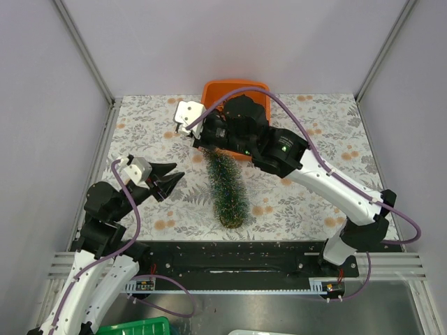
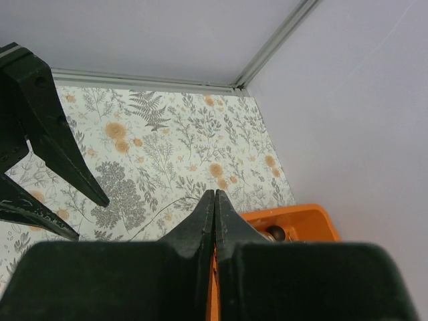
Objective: Decorate the small christmas tree
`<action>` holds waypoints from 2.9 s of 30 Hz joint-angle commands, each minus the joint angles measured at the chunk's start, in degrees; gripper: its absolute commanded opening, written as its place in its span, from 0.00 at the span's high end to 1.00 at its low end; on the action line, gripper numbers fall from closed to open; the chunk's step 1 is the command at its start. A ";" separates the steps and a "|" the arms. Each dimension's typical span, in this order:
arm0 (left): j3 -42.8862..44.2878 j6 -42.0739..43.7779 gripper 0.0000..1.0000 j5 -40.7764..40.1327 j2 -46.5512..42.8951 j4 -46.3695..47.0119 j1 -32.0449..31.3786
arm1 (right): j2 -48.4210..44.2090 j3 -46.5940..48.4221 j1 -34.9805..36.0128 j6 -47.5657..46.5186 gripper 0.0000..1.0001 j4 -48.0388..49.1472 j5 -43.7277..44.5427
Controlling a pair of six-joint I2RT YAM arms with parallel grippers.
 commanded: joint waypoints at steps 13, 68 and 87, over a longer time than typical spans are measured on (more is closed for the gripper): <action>0.96 0.64 0.59 0.93 -1.00 0.69 0.28 | 6.01 5.54 -7.19 7.49 1.00 2.85 -7.03; 2.72 -1.73 0.59 3.21 0.32 1.83 1.25 | -38.55 -39.45 -18.37 46.88 1.00 -4.01 -21.19; 2.81 -2.17 0.59 5.76 2.34 4.64 1.07 | -34.15 -43.84 -4.74 51.80 1.00 9.34 -8.09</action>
